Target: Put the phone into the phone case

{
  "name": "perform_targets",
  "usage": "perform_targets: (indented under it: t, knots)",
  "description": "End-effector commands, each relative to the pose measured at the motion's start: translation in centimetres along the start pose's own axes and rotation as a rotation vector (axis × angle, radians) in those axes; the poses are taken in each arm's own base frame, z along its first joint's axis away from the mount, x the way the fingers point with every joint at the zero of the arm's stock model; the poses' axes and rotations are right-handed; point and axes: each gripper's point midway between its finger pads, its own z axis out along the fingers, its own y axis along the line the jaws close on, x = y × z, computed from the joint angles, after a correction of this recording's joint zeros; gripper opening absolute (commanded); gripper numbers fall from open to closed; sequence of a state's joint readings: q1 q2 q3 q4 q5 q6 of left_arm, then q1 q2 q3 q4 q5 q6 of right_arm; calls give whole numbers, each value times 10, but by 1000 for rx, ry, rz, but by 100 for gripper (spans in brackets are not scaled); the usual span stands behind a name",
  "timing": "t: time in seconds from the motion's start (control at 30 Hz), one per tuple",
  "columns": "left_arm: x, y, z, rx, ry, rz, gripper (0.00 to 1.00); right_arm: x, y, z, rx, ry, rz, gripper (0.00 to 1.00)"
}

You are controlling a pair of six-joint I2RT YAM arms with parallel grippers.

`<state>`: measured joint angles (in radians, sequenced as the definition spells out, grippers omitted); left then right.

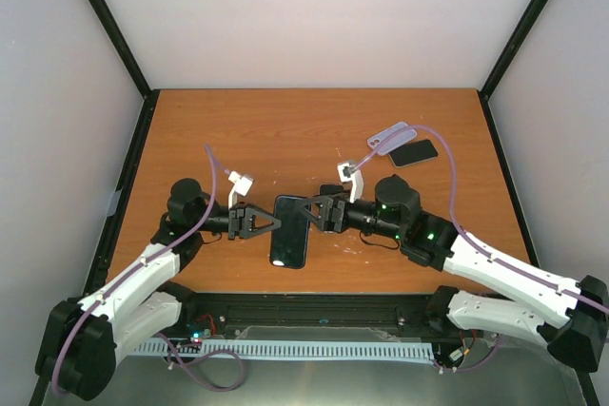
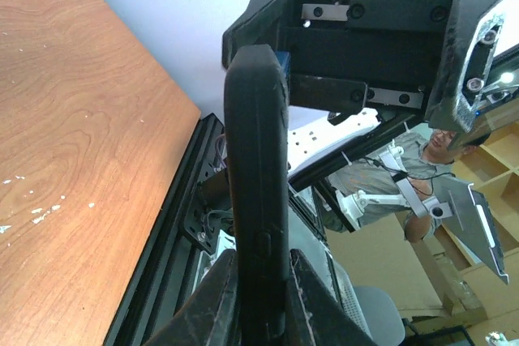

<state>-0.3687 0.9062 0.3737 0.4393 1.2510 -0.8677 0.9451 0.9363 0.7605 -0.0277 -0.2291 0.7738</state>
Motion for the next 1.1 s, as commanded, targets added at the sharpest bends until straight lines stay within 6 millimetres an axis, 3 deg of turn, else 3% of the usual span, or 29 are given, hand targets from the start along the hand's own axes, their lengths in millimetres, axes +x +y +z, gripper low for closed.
perform_targets:
  t: [0.0, 0.13, 0.27, 0.43, 0.6, 0.83, 1.07]
  knots:
    - [-12, -23, 1, 49, 15, 120, 0, 9, 17, 8, -84, 79, 4, 81]
    - [-12, -25, 1, 51, 15, 125, 0, 7, 19, 12, -92, 80, 11, 77]
    - [-14, -20, 2, 22, 8, 111, 0, 4, 21, 12, -91, 75, 6, 52]
    - [-22, 17, 3, -146, -4, 31, 0, -4, 14, 6, -41, 21, -21, 24]
    - [-19, 28, 6, -155, 22, -25, 0, 0, 2, 13, 0, 29, -69, 3]
    - [-22, 44, 5, -239, 29, -68, 1, 3, -6, 18, 28, 39, -85, 5]
    - [-30, 35, 8, -172, -7, -83, 1, 12, -7, 15, -9, 43, -31, 52]
